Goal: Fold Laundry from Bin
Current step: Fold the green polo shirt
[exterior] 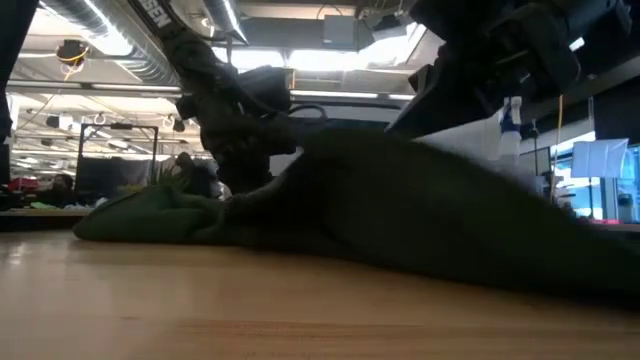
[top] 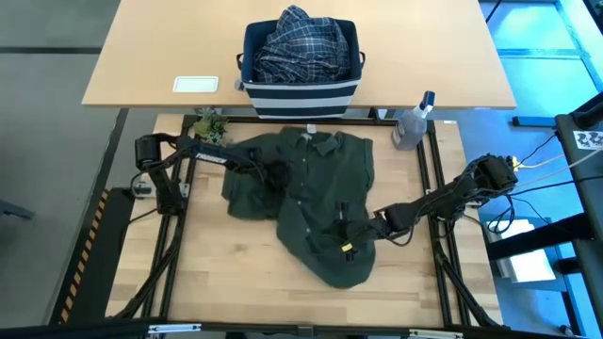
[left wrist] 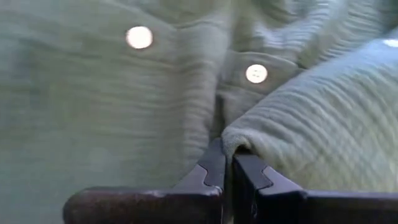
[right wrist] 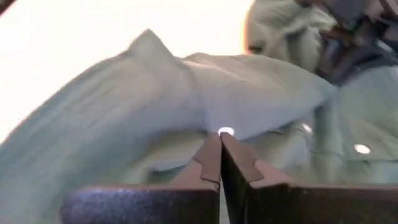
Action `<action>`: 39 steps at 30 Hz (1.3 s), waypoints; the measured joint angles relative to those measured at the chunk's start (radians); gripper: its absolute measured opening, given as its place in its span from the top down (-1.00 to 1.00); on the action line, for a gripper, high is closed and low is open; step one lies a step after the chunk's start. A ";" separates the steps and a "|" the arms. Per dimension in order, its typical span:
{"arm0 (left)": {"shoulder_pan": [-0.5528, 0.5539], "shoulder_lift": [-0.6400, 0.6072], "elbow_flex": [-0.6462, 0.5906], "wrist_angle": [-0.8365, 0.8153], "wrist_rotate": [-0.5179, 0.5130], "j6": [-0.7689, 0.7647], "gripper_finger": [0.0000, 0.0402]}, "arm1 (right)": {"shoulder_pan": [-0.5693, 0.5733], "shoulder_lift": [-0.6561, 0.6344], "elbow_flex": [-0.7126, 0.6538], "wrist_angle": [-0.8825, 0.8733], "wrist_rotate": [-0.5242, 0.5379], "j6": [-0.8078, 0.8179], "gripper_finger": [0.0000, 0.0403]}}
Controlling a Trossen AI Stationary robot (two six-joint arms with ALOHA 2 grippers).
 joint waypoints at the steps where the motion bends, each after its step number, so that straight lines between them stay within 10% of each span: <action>1: 0.006 0.000 0.000 -0.001 -0.017 -0.007 1.00 | 0.000 0.000 0.000 0.013 -0.009 -0.003 1.00; 16: -0.036 0.000 0.027 -0.108 0.012 0.077 0.45 | -0.018 0.000 0.000 -0.020 0.036 -0.004 1.00; 26: -0.139 -0.001 0.204 -0.536 -0.270 0.197 0.36 | -0.017 0.000 0.000 -0.022 0.040 -0.004 1.00; 39: -0.452 -0.254 0.140 -0.549 -0.562 0.129 0.36 | -0.016 0.000 0.000 -0.035 0.076 -0.007 1.00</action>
